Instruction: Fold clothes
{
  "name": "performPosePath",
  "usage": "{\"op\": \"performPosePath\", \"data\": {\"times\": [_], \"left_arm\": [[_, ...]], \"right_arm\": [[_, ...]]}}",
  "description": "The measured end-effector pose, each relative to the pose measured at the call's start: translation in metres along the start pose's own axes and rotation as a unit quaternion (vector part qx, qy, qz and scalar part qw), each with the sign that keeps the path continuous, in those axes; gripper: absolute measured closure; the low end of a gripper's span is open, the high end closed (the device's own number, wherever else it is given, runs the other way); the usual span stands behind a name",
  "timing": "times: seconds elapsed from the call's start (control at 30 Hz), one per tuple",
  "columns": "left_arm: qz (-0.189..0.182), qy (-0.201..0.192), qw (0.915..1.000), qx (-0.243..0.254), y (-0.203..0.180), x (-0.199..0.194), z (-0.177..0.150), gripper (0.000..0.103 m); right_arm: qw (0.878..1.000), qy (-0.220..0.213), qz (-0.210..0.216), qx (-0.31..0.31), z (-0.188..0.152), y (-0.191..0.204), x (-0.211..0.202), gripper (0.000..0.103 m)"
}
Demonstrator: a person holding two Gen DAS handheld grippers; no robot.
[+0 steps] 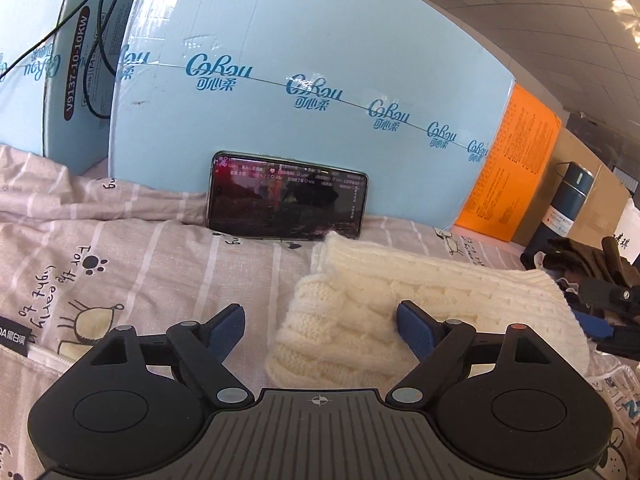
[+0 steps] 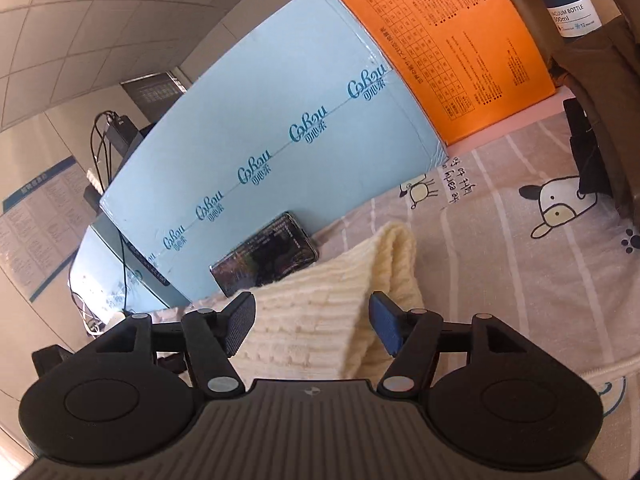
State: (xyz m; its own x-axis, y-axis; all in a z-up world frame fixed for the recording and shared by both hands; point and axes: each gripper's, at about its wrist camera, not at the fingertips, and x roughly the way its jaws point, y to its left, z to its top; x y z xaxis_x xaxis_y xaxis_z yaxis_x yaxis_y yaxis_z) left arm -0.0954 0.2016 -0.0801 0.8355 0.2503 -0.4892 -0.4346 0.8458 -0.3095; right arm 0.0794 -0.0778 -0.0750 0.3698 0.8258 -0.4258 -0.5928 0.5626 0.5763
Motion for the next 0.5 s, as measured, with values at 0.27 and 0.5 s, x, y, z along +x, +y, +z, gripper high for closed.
{"op": "performPosePath", "data": {"times": [0.27,0.5], "left_arm": [[0.004,-0.001,0.9973,-0.073,0.005,-0.010,-0.002,0.008],[0.013,-0.005,0.9973,-0.072,0.000,-0.023,-0.008,0.005]], "right_arm": [[1.000,-0.006,0.010,0.024,-0.010,-0.007,-0.005,0.034],[0.997,0.004,0.012,0.078,-0.012,0.008,-0.035,0.010]]}}
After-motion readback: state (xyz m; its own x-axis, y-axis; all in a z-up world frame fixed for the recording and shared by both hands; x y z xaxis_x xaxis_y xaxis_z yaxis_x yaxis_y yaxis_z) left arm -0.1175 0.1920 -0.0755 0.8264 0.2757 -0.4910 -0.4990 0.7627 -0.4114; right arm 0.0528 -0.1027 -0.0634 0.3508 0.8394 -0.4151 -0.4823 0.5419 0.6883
